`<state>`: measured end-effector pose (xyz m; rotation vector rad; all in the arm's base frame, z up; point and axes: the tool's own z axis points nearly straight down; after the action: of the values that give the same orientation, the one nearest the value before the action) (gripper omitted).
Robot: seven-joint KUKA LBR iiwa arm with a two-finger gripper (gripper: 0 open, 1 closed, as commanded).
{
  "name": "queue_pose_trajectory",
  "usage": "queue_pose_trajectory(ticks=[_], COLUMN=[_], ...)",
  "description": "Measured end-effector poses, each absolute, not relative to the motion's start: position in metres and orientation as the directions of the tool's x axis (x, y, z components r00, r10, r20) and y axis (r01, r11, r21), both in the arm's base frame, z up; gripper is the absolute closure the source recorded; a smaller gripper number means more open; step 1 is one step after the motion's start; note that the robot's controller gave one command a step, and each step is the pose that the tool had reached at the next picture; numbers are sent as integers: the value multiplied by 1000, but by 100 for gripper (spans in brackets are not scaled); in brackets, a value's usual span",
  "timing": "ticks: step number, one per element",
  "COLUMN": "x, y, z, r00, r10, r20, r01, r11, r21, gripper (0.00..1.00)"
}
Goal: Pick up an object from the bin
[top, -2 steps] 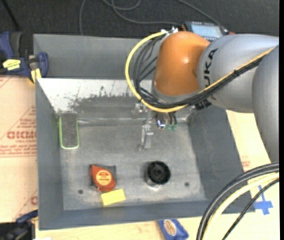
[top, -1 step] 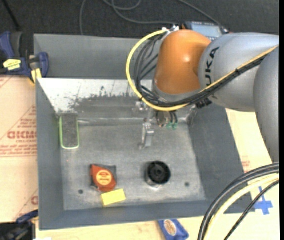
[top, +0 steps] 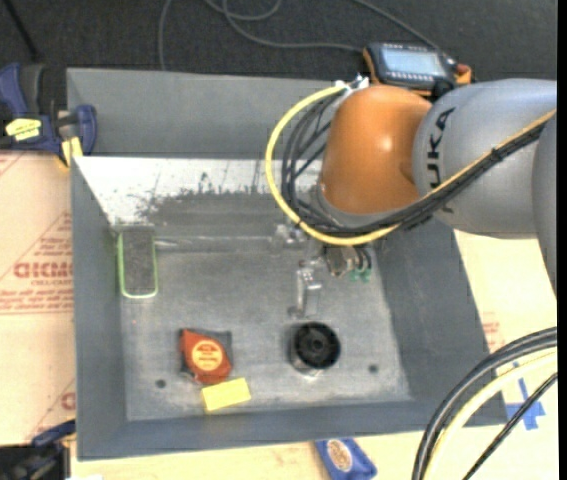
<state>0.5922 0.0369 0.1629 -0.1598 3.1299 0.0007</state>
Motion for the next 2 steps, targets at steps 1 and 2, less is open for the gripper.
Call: queue_pose_trajectory(ticks=[1, 2], x=[570, 559], y=[39, 13], z=[113, 93], r00=[-928, -847], r10=[-372, -532], r20=[-8, 0], r01=[-372, -532], r11=[928, 847], r21=[-4, 3], gripper=[0, 0])
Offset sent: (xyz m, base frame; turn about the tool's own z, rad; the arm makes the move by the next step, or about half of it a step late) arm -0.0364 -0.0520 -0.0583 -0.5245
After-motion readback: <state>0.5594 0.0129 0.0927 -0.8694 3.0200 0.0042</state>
